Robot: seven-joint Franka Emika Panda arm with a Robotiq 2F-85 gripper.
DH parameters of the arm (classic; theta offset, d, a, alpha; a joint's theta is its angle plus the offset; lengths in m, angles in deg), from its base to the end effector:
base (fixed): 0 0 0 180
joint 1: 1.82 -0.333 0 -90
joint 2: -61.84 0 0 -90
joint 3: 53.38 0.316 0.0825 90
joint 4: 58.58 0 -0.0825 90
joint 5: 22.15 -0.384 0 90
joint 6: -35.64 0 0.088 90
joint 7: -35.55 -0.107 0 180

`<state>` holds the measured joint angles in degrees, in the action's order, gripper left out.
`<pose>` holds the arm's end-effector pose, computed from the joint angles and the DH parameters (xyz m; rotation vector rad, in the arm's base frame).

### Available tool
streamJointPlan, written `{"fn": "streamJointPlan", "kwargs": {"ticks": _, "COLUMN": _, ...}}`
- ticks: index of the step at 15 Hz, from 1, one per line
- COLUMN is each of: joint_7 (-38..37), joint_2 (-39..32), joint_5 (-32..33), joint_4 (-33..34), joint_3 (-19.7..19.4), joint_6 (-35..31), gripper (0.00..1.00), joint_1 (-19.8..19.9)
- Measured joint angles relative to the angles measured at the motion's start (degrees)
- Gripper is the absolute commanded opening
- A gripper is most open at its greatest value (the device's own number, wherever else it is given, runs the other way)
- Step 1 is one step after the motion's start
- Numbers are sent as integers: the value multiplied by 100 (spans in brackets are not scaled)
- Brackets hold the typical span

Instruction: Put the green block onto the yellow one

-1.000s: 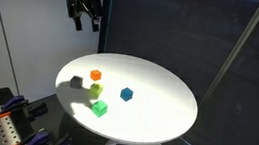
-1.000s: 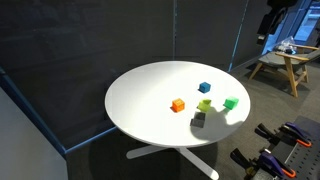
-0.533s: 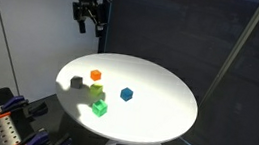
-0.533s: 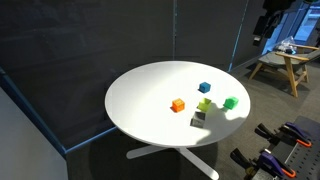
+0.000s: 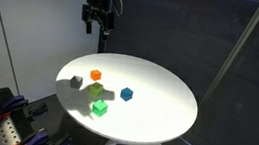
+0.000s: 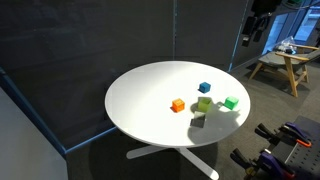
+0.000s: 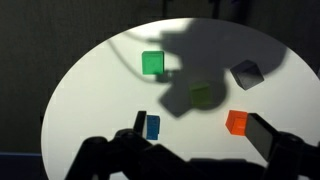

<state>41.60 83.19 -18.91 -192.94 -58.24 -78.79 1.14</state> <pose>0.4336 -0.0650 0.4778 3.1178 -0.0042 0.0332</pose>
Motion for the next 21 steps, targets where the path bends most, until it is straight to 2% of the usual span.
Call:
{"fn": "streamJointPlan", "kwargs": {"ticks": 10, "joint_7": -40, "joint_2": -1225, "joint_5": -91, "joint_4": 600, "joint_3": -2, "joint_6": 7, "gripper": 100, "joint_1": 5}}
{"fn": "streamJointPlan", "kwargs": {"ticks": 21, "joint_7": -40, "joint_2": -1733, "joint_5": -217, "joint_4": 743, "joint_3": -76, "joint_6": 302, "gripper": 100, "joint_1": 135}}
